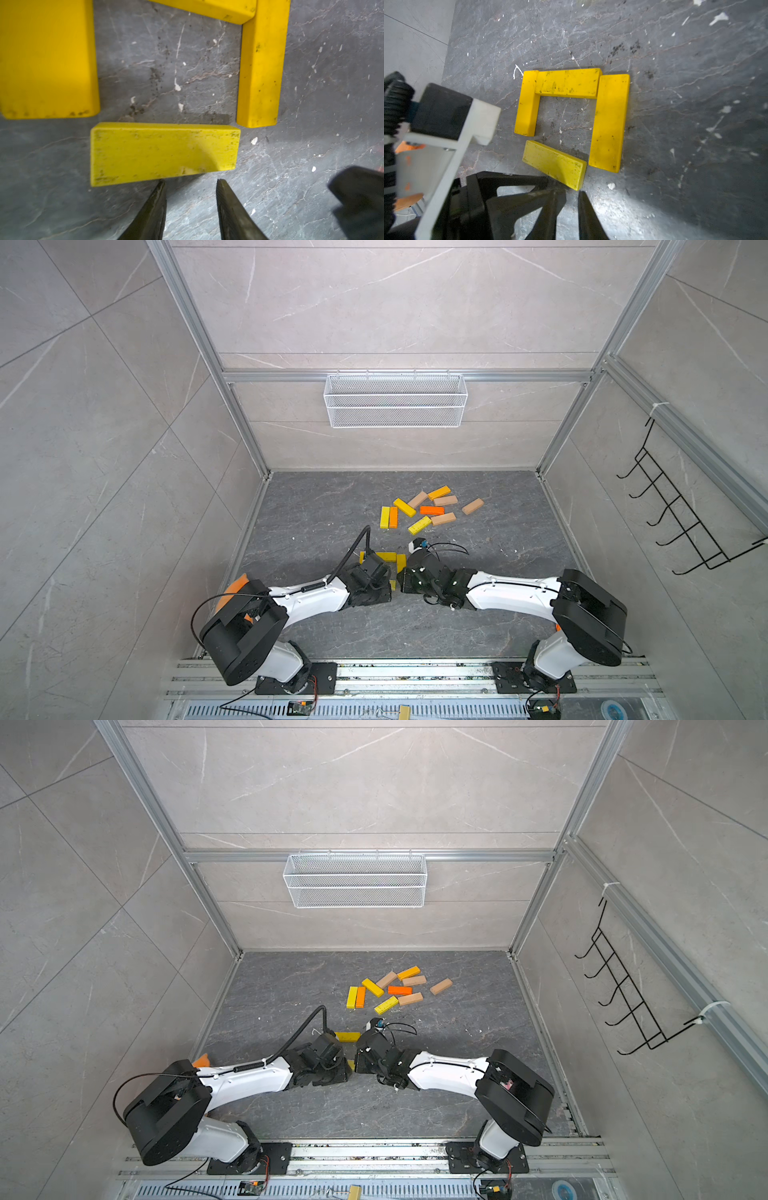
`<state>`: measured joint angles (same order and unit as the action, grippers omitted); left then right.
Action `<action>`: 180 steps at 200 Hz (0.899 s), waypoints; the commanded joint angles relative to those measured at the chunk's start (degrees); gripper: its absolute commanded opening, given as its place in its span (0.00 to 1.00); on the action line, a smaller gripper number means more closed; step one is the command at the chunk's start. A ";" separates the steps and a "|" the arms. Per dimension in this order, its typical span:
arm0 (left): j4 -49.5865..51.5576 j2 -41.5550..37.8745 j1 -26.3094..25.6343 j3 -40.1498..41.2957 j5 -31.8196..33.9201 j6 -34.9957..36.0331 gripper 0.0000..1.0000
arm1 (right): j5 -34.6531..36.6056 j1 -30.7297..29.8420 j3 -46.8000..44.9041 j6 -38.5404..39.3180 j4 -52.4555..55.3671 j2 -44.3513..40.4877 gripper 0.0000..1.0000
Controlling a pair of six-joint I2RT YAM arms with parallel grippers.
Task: Assemble the number 8 with building blocks
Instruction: Assemble the building block at the center of the board.
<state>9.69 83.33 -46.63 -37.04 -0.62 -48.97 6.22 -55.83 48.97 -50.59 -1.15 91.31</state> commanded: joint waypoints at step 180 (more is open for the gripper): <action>11.34 -11.29 9.65 2.63 -0.02 7.00 0.52 | 0.23 -2.61 1.97 1.79 1.30 2.76 0.28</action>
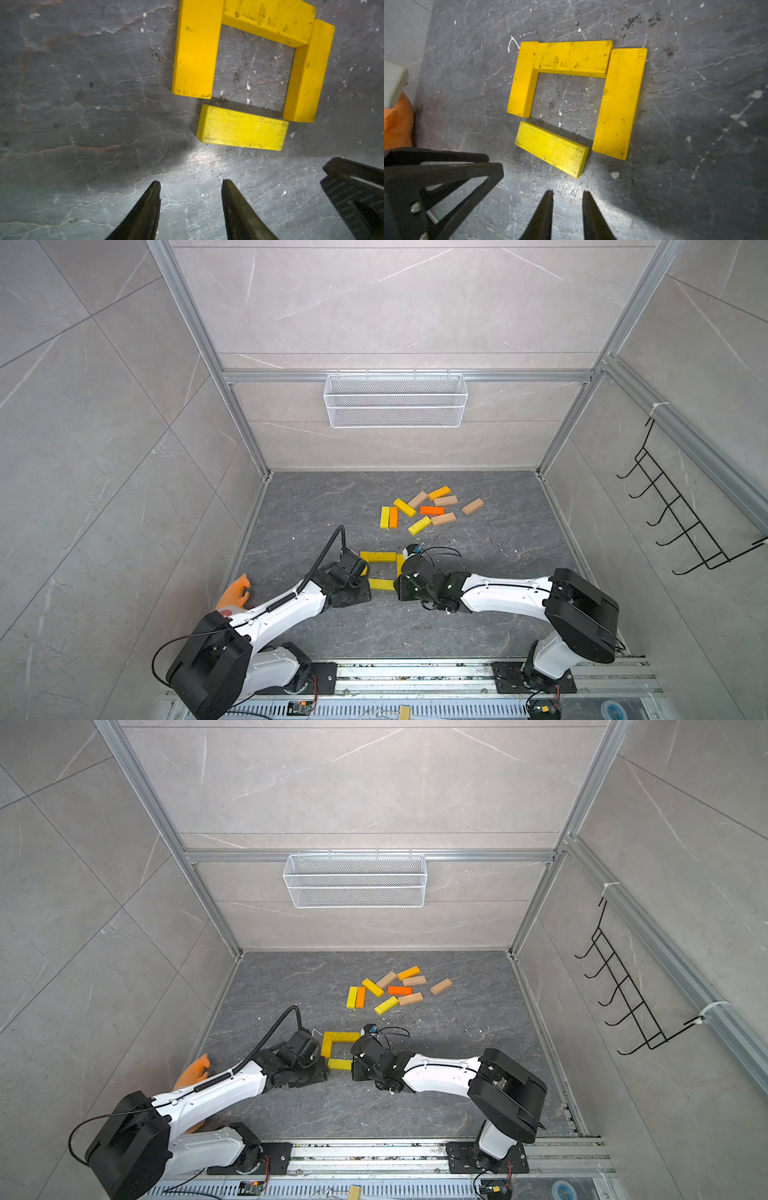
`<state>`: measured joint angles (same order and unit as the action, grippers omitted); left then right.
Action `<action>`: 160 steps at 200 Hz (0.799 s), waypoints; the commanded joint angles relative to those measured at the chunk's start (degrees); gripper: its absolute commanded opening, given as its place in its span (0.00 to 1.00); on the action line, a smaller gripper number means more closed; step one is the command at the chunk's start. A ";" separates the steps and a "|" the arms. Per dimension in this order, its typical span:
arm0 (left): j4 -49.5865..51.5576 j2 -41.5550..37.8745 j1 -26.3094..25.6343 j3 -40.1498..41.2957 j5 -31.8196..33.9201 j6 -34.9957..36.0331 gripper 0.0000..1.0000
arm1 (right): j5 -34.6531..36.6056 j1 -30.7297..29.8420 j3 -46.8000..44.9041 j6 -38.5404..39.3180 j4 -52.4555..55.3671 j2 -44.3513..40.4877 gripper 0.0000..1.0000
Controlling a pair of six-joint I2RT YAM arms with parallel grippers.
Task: Assemble the number 8 with building blocks
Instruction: Assemble the building block at the center of the board.
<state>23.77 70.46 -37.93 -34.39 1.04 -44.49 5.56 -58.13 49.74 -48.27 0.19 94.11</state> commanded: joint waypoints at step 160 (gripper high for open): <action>-11.55 10.32 2.25 -2.86 -5.81 3.73 0.52 | 3.07 -0.24 -0.25 -0.46 1.48 -2.14 0.28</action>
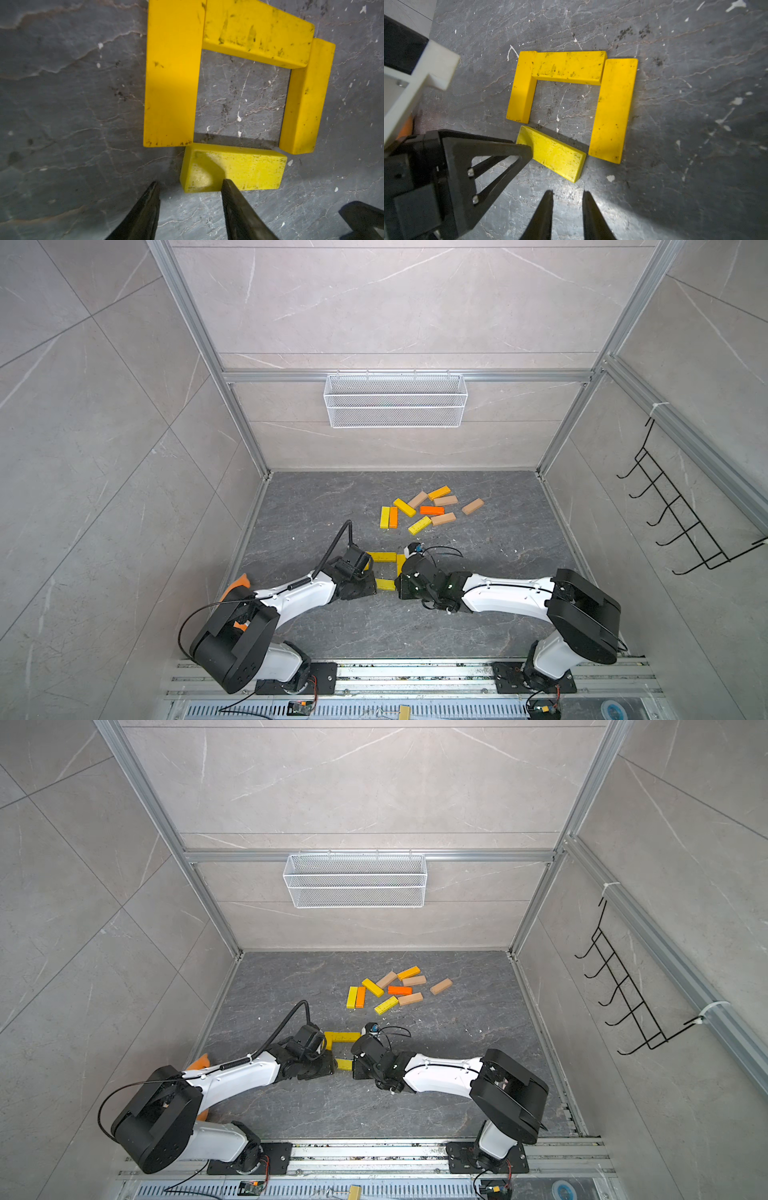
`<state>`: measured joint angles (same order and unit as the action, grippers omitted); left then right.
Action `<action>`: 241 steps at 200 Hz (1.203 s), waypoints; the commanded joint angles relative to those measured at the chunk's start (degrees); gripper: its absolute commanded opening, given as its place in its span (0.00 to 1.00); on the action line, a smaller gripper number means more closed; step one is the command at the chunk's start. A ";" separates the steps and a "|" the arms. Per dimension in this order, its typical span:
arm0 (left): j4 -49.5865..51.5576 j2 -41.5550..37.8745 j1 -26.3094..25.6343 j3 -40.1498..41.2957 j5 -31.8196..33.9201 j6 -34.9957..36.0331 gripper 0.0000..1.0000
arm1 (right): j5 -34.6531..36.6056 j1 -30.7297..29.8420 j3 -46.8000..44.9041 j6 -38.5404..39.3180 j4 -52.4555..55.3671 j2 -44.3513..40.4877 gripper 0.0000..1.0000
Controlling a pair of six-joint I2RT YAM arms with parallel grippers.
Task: Assemble the number 8 with building blocks
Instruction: Assemble the building block at the center of the board.
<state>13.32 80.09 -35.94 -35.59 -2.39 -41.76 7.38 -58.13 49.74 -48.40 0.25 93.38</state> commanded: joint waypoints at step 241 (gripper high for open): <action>-9.34 3.08 -6.43 -0.92 -10.21 -4.23 0.48 | 5.94 0.52 -3.90 -0.51 4.56 -6.25 0.27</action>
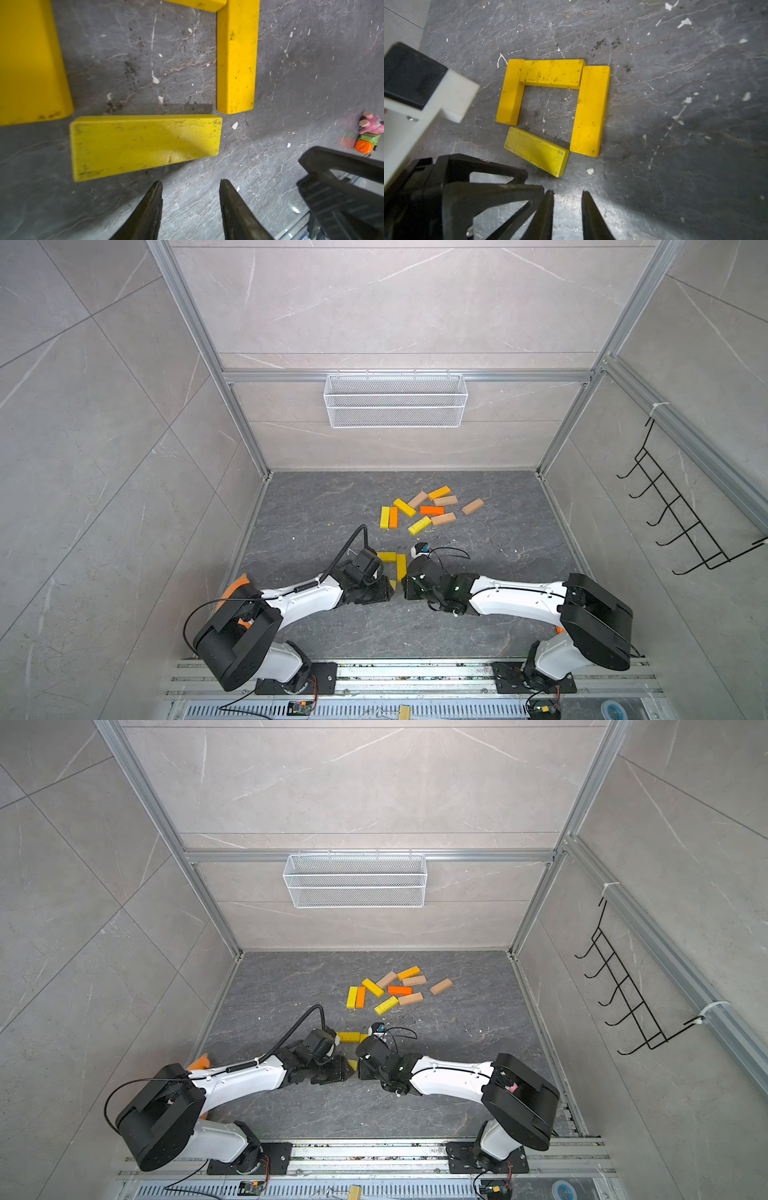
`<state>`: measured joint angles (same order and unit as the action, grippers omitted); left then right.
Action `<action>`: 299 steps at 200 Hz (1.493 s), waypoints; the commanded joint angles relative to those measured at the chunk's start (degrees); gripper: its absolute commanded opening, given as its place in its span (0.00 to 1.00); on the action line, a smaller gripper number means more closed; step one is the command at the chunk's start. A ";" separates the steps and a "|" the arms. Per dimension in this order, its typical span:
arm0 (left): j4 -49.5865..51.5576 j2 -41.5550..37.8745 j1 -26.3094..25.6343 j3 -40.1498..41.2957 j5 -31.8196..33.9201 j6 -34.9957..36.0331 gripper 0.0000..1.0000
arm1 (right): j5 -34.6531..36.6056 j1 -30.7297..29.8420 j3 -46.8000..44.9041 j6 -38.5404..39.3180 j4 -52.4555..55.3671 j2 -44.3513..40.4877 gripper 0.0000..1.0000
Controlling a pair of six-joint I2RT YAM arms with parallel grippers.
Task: Assemble the number 8 with building blocks
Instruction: Assemble the building block at the center of the board.
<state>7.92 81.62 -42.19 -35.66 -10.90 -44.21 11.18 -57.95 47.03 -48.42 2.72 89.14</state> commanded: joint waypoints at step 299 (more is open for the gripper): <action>1.25 1.52 0.44 -2.73 3.93 -0.75 0.48 | 2.97 0.52 -3.44 -0.79 2.11 -4.20 0.27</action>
<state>7.81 82.78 -42.13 -36.23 -8.47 -46.24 12.73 -57.63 44.47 -48.42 3.70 86.63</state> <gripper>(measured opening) 0.484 0.266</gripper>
